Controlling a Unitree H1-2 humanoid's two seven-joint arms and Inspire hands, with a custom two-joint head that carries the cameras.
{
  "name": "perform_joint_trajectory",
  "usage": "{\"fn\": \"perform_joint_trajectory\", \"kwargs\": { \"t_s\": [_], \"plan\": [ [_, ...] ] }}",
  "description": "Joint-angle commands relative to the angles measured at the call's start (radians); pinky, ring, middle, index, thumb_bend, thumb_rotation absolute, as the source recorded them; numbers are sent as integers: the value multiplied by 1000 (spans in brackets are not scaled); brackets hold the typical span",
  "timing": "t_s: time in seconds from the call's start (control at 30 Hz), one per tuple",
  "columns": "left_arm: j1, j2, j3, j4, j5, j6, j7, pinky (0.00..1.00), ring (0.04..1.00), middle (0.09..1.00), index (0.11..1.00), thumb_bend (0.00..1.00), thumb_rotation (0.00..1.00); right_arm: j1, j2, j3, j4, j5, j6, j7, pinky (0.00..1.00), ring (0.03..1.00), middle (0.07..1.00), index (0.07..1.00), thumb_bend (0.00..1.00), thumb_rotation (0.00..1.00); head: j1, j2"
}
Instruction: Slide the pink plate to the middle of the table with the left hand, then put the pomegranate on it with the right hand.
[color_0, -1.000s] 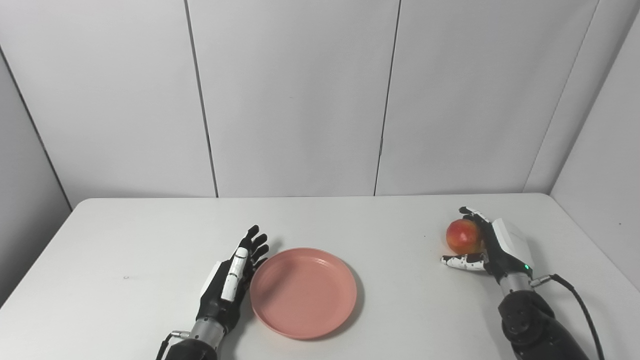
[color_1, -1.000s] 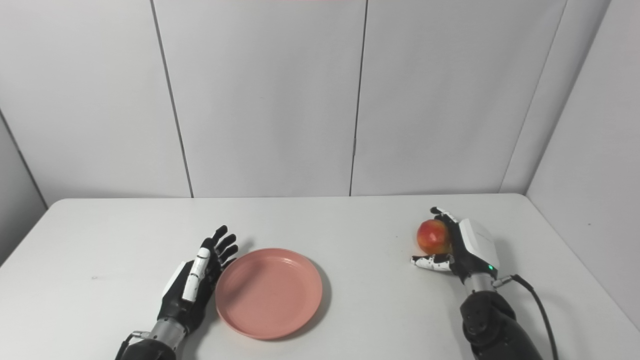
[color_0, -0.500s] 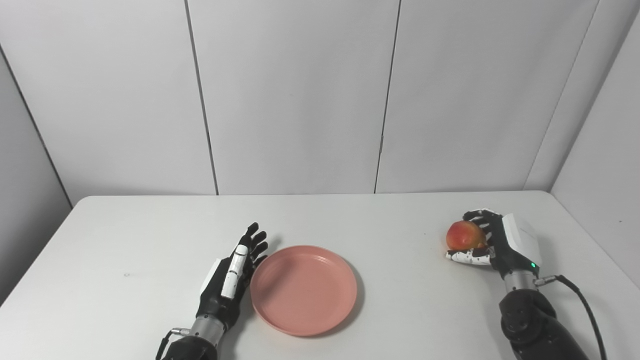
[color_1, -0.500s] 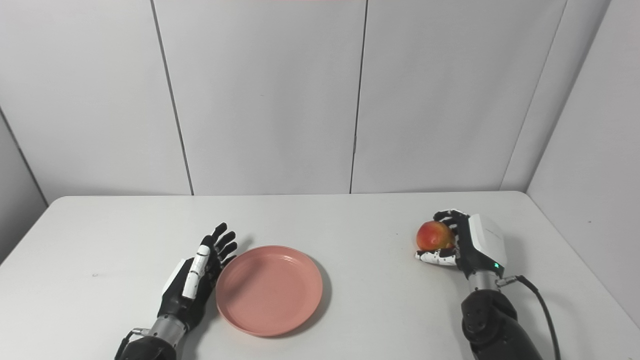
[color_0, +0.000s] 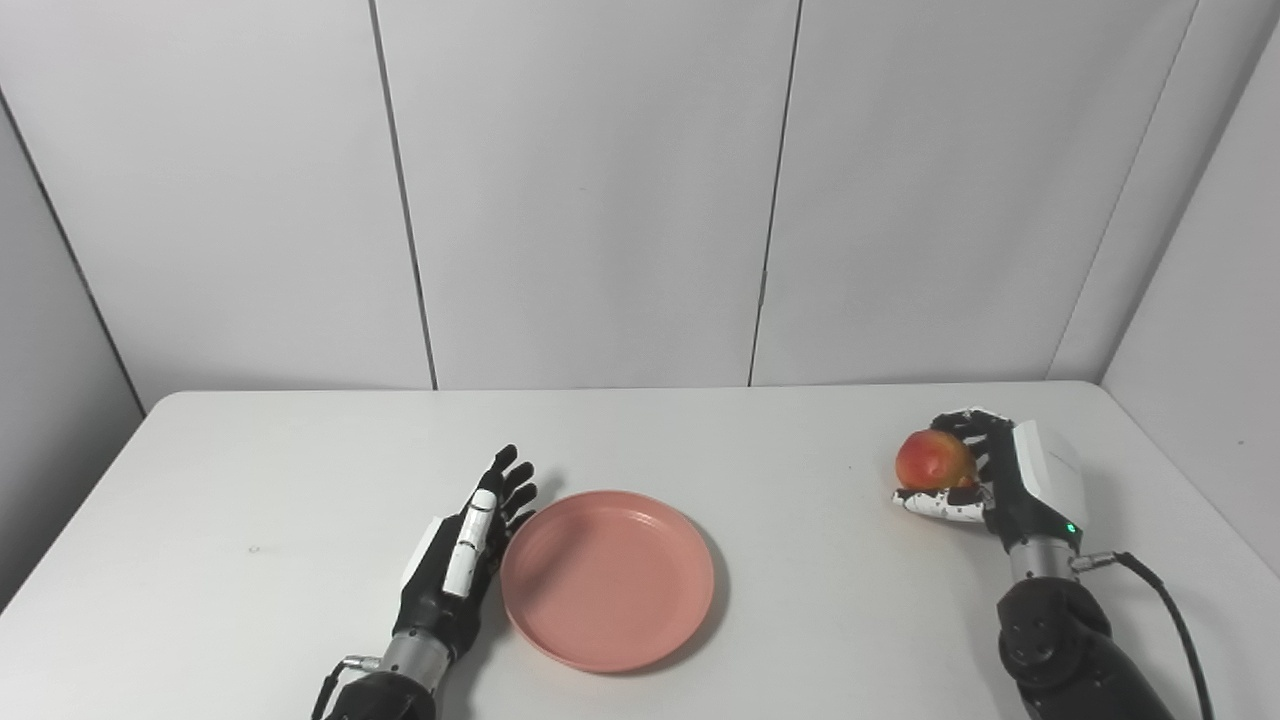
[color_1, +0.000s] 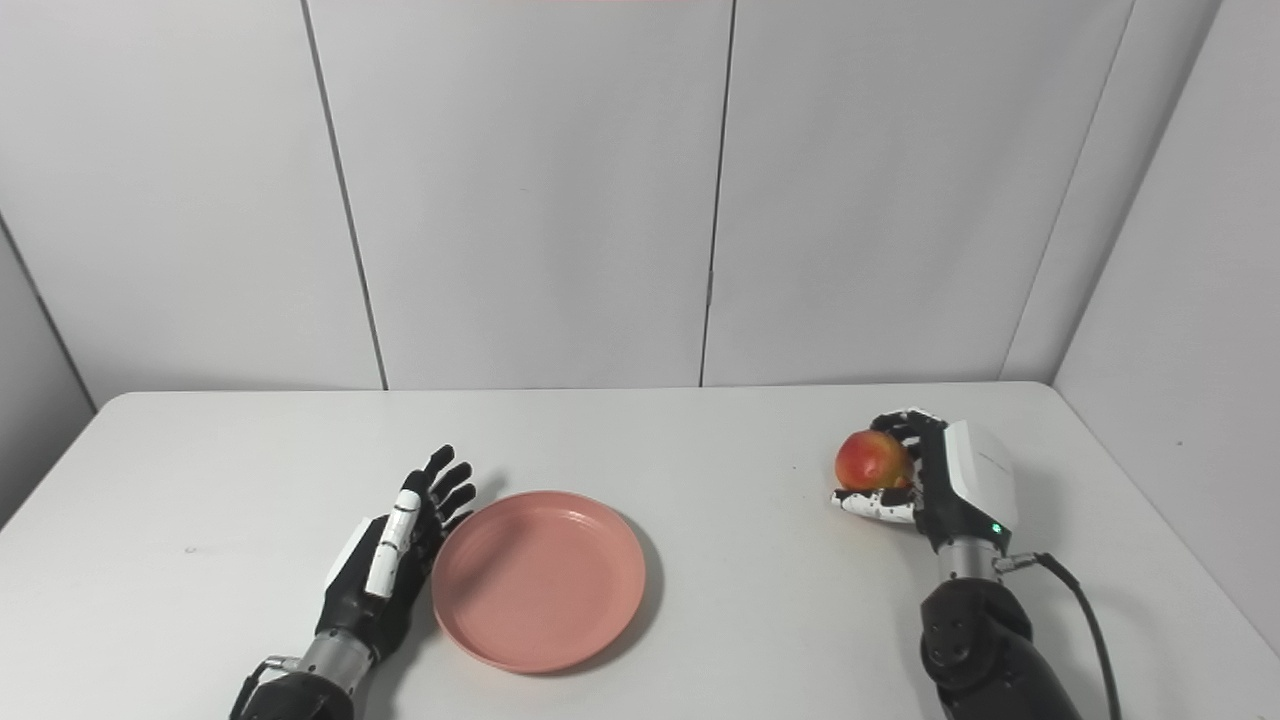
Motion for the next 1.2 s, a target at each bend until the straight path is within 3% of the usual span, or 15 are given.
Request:
{"fn": "perform_joint_trajectory", "kwargs": {
  "t_s": [0.0, 0.37, 0.53, 0.7, 0.83, 1.17],
  "plan": [
    [-18, -1, -5, 16, 13, -14, 6, 923, 961, 968, 972, 517, 1000, -41, -6, -16, -56, 14, -71, -36, 397, 477, 452, 532, 518, 0, 5, -1],
    [-28, -6, -25, 47, 33, -53, 13, 928, 962, 974, 976, 539, 1000, 0, 25, -11, -263, 51, -80, 52, 410, 474, 455, 533, 518, 0, 28, -7],
    [-32, -16, -32, 57, 56, -65, 35, 919, 957, 968, 967, 534, 1000, 23, 46, -4, -343, 48, -51, 100, 375, 445, 443, 532, 518, 0, 59, -10],
    [-38, -26, -37, 65, 68, -73, 42, 925, 962, 972, 970, 527, 1000, 40, 59, 3, -380, 59, -70, 145, 347, 416, 432, 532, 518, 0, 99, -15],
    [-42, -35, -41, 74, 83, -80, 54, 919, 957, 966, 961, 512, 1000, 54, 71, 14, -397, 67, -85, 181, 414, 482, 461, 526, 519, 0, 115, -15],
    [-43, -48, -50, 73, 97, -77, 66, 923, 962, 971, 966, 516, 1000, 86, 95, 34, -443, 83, -103, 239, 404, 469, 452, 534, 518, 0, 139, -10]
  ]
}}
